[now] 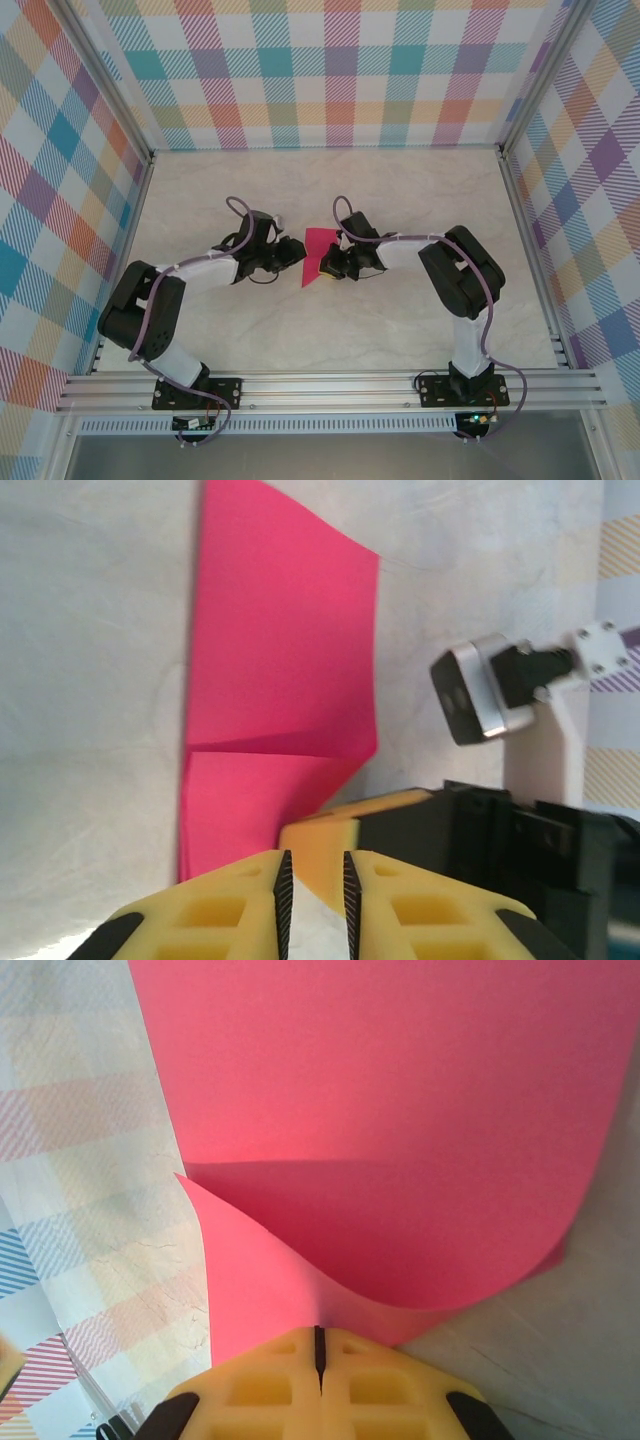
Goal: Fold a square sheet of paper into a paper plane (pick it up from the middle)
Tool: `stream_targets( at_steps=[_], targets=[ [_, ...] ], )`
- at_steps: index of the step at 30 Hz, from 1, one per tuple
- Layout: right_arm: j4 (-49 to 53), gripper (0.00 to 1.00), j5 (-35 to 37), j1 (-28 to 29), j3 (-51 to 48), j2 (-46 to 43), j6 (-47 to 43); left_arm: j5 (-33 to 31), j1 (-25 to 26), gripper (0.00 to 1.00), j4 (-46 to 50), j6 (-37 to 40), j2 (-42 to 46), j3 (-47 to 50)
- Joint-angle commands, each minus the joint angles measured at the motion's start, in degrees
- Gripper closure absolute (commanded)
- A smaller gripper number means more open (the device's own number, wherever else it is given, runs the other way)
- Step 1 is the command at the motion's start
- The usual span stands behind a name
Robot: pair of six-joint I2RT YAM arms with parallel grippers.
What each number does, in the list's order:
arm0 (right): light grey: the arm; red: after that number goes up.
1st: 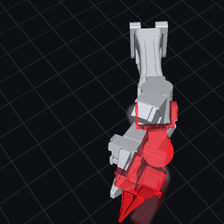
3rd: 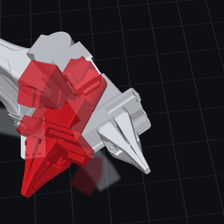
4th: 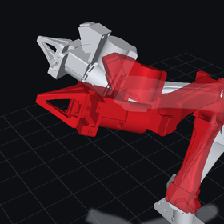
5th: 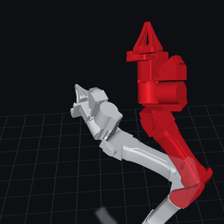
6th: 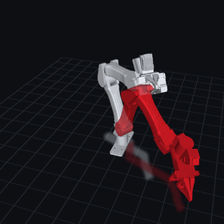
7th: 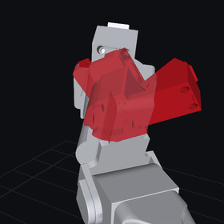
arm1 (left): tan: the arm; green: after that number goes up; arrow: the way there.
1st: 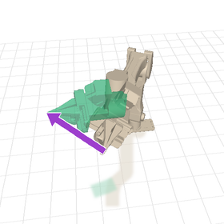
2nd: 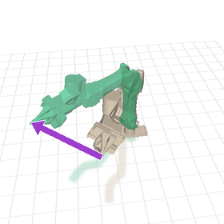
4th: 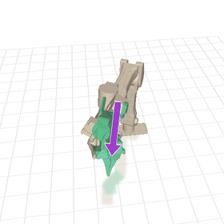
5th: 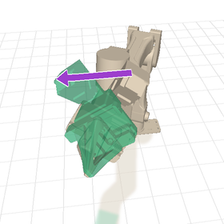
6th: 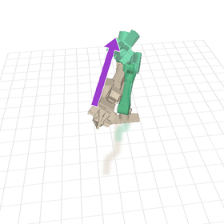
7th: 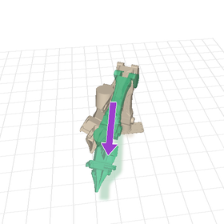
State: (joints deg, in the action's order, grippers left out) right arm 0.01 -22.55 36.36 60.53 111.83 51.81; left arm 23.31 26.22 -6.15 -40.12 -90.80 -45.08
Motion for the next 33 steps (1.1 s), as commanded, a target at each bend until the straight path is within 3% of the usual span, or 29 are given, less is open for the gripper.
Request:
stream_targets(
  at_steps=[1,15,33],
  targets=[
    [2.54,0.97,1.14,-0.24,1.16,1.54,0.66,0.07,1.8,0.8,0.49,-1.14,0.1,2.2],
    [1.45,0.97,-0.54,-0.33,2.4,0.52,0.4,-0.89,4.63,0.91,0.57,-1.06,-7.96,2.44],
    [3.16,0.96,-3.27,0.03,4.96,2.24,-5.7,-4.57,4.72,0.97,4.86,0.42,-8.86,3.1]
  ],
)
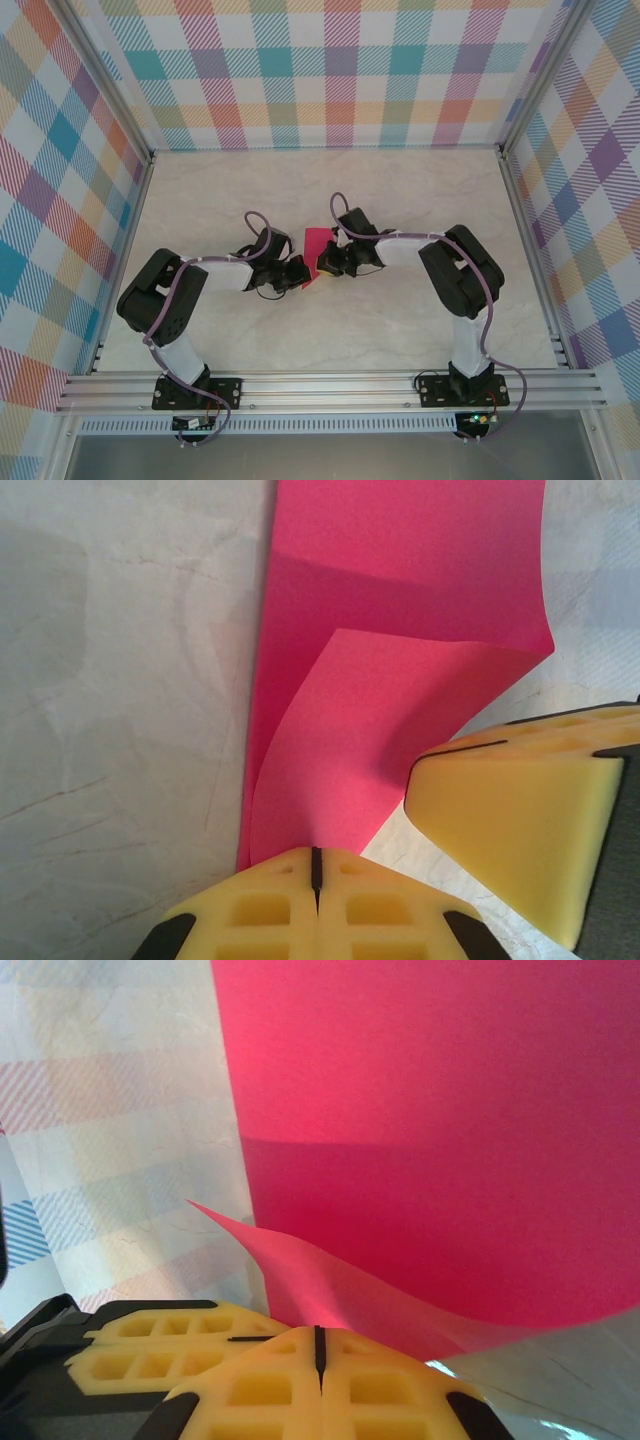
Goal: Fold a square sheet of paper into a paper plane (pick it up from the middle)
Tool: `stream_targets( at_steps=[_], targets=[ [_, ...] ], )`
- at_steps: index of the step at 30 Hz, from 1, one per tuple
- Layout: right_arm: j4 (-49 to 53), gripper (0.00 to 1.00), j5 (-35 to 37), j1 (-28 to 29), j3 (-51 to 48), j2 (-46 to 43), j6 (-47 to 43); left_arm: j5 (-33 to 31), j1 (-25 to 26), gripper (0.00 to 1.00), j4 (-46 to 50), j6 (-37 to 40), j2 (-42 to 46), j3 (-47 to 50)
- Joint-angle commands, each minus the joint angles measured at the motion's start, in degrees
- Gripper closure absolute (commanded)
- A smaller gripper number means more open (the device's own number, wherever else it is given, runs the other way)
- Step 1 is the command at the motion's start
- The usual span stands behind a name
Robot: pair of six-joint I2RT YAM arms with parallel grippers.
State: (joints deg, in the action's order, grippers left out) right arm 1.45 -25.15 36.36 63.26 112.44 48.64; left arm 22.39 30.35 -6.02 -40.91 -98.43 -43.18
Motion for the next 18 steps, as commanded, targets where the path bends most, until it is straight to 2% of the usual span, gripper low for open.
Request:
stream_targets(
  at_steps=[1,10,18],
  targets=[
    [2.21,0.96,-0.12,-0.11,2.58,1.96,-2.9,-3.67,0.59,0.97,4.81,1.18,-1.18,1.25],
    [3.48,0.96,1.51,-2.69,3.09,3.66,-6.02,-4.2,0.59,0.97,6.02,1.18,-1.0,1.96],
    [4.83,0.96,4.06,-7.69,4.22,4.48,-9.69,-4.28,0.59,0.97,6.08,1.25,-0.69,3.19]
  ],
)
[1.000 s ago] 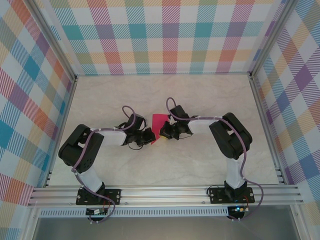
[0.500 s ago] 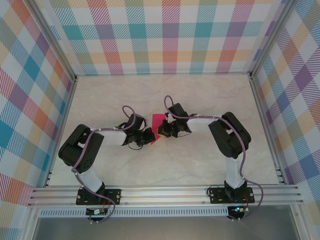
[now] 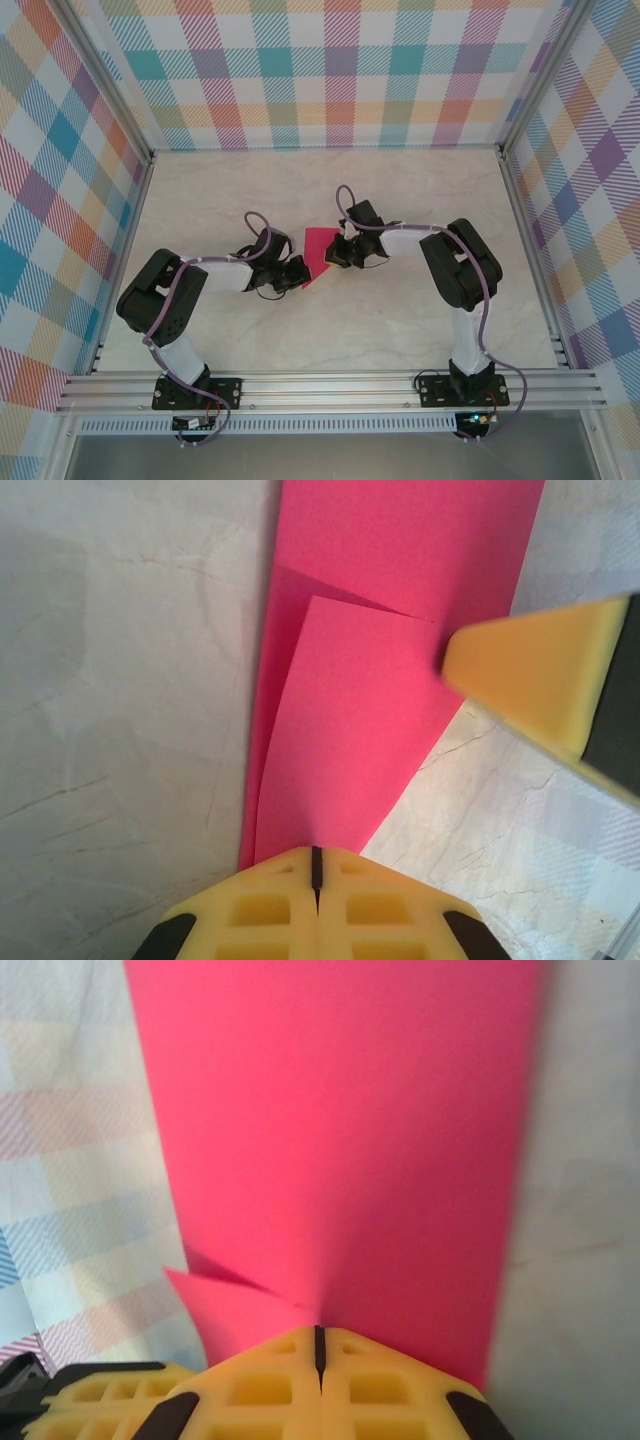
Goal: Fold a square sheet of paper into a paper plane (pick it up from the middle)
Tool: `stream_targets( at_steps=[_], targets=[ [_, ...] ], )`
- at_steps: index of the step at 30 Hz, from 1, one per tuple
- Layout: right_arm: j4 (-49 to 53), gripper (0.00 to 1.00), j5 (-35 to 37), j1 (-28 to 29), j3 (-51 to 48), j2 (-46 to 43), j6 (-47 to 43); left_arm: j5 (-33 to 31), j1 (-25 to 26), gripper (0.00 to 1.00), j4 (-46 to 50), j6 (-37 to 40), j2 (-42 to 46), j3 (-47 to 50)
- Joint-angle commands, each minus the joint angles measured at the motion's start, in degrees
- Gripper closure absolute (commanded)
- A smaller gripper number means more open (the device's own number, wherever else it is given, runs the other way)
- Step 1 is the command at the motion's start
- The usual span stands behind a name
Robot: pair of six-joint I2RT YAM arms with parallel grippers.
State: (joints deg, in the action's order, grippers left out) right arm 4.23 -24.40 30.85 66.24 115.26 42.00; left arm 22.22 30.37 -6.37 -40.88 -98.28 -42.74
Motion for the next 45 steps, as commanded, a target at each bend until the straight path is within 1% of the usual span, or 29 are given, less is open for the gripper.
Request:
stream_targets(
  at_steps=[1,5,6,8,12,15,21,27,32,38,42,45],
  targets=[
    [2.27,0.96,3.63,-2.88,1.48,1.85,-3.29,-4.12,0.57,0.97,6.5,1.17,-0.71,2.92],
    [3.23,0.96,5.29,-4.91,2.2,0.84,-4.0,-4.2,0.57,0.97,6.54,1.16,-0.48,3.27],
    [4.28,0.96,6.2,-4.92,2.7,-0.13,-4.31,-4.24,0.57,0.97,6.5,1.19,-0.42,3.25],
    [4.78,0.96,5.65,-4.76,2.72,-2.89,-4.43,-4.2,0.57,0.97,6.54,1.17,-0.33,3.2],
    [5.44,0.95,6.09,-2.48,0.25,-9.37,-4.48,-4.46,0.57,0.97,6.32,1.14,-0.13,3.07],
    [5.21,0.95,5.74,0.27,-1.65,-11.5,-3.6,-4.64,0.57,0.98,6.11,1.05,-0.15,3.01],
    [3.02,0.95,3.38,5.36,-2.05,-8.42,-0.62,-4.82,0.57,0.98,5.89,0.89,-0.14,3.01],
    [-0.55,0.96,-1.04,6.15,-0.12,-2.75,1.24,-4.82,0.57,0.98,5.93,0.94,-0.14,3.21],
    [0.49,0.97,0.36,5.49,1.32,-0.46,0.34,-4.74,0.57,0.98,6.02,1.02,-0.07,3.19],
    [4.63,0.97,6.58,2.44,1.76,0.36,-2.35,-4.73,0.57,0.98,6.37,1.17,0.54,3.28],
    [6.25,0.98,9.52,-1.12,0.75,-1.0,-3.32,-4.83,0.57,0.98,6.52,1.29,0.96,3.37],
    [7.54,0.97,11.41,-2.11,0.21,-3.72,-4.49,-4.73,0.57,0.98,6.54,1.35,1.25,3.47]
  ],
)
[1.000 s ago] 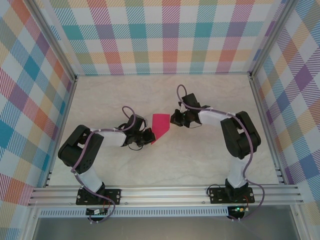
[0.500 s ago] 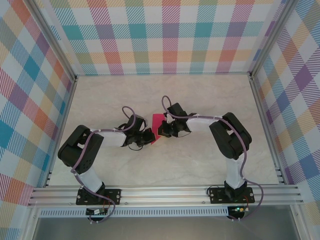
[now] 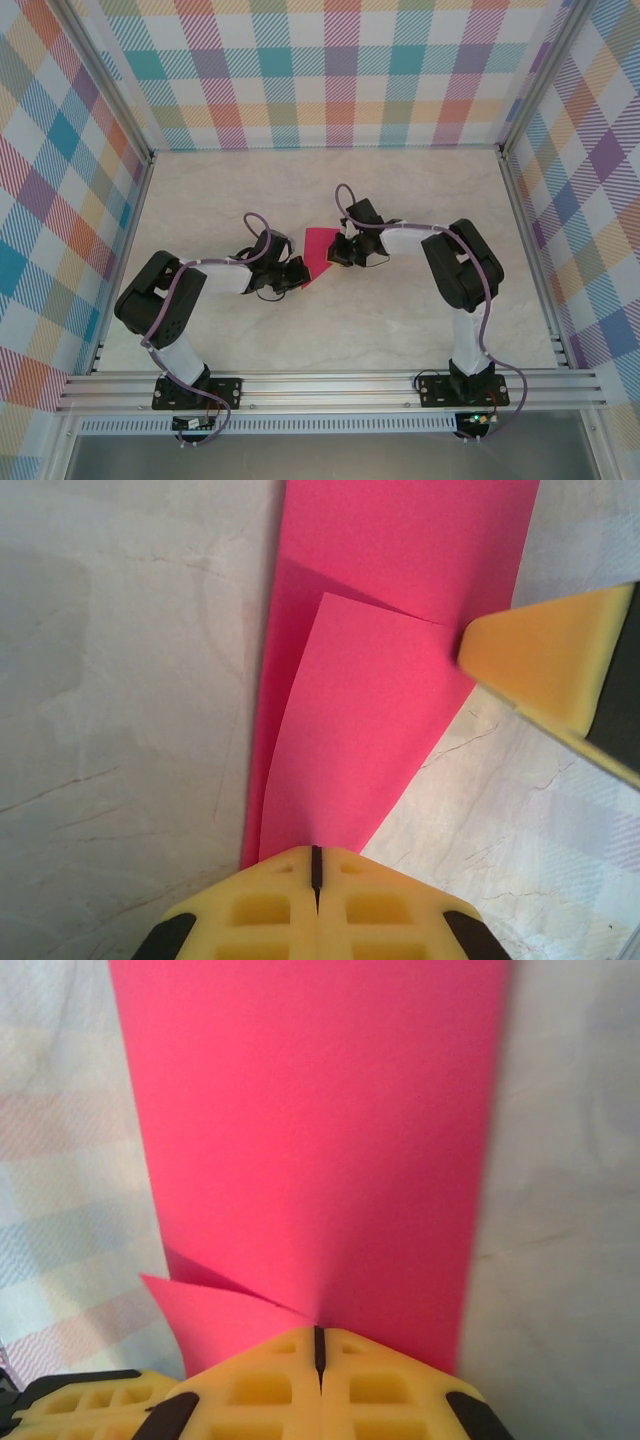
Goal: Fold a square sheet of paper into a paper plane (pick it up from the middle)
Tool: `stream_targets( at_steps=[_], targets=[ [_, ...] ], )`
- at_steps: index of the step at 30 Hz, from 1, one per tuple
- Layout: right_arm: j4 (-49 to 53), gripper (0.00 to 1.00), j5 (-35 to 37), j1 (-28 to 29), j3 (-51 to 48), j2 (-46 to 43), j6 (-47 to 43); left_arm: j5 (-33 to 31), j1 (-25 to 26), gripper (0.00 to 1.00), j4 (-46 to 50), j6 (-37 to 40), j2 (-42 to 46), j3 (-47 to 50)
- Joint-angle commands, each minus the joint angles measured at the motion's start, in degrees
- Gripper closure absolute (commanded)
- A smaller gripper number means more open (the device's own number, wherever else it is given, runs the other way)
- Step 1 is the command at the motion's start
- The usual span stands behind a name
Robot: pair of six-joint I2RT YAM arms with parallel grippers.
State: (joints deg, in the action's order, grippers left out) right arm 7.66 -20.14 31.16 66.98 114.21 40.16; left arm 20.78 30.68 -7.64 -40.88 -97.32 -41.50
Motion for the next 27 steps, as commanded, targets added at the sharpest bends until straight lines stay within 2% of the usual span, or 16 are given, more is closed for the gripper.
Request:
stream_targets(
  at_steps=[1,8,12,18,21,27],
  targets=[
    [4.42,0.97,7.41,-2.42,-0.53,-3.81,-2.89,-3.16,0.26,0.98,7.73,1.35,0.4,2.25],
    [0.56,0.96,2.4,-0.66,-3.17,-10.77,-1.52,-2.64,0.26,0.98,7.51,1.61,1.09,1.95],
    [-3.35,0.96,-4.16,1.52,-2.89,-7.83,2.08,-2.73,0.34,0.98,7.54,1.77,1.08,1.77],
    [-5.14,0.96,-7.72,4.97,0.76,-0.48,5.32,-2.67,0.35,0.97,7.33,1.76,1.03,1.42],
    [-5.49,0.97,-7.52,5.05,1.02,1.72,6.26,-2.76,0.35,0.98,7.48,1.82,1.11,1.42],
    [0.14,0.98,-3.66,4.64,1.94,4.14,5.97,-2.87,0.35,0.96,8.86,3.06,2.29,2.23]
  ],
)
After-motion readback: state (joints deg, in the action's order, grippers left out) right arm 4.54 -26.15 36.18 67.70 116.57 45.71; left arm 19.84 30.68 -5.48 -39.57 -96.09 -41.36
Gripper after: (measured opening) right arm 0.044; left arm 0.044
